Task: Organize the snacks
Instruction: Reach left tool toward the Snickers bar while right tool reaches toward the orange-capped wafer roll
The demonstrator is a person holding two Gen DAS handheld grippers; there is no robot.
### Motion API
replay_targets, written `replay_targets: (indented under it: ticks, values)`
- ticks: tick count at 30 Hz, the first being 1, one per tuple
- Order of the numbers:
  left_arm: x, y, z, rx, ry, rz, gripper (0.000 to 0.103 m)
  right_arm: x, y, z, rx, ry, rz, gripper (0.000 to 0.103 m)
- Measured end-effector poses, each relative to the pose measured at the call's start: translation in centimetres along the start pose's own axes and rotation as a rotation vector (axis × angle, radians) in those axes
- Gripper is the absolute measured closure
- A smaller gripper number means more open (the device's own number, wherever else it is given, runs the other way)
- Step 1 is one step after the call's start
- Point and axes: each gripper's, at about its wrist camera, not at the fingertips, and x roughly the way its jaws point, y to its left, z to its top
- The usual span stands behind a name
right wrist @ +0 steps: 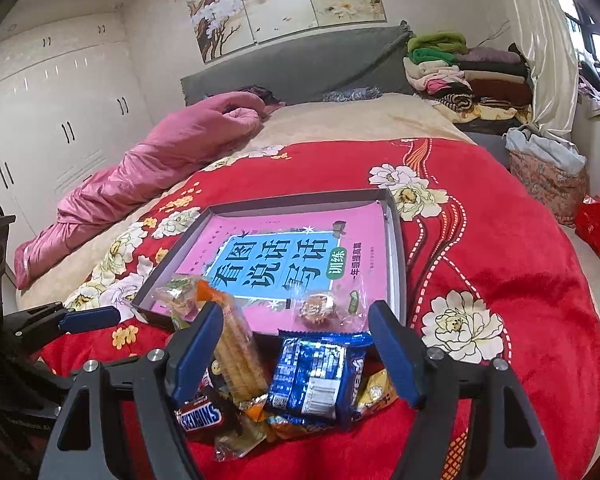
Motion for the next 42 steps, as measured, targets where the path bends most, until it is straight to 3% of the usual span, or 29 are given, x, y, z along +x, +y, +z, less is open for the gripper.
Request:
replay_targets:
  ticks: [26,42]
  values:
    - [0.7,-4.5,-3.0,0.140,0.079,-0.064,0.023,-2.2,1.0,-1.5,-0.027,0.019,-0.006,0.027]
    - [2.4,-3.9,-3.7,0.134,0.120,-0.099,0.026,-2.3,1.4,-2.8,-0.053,0.067,-0.002,0.027]
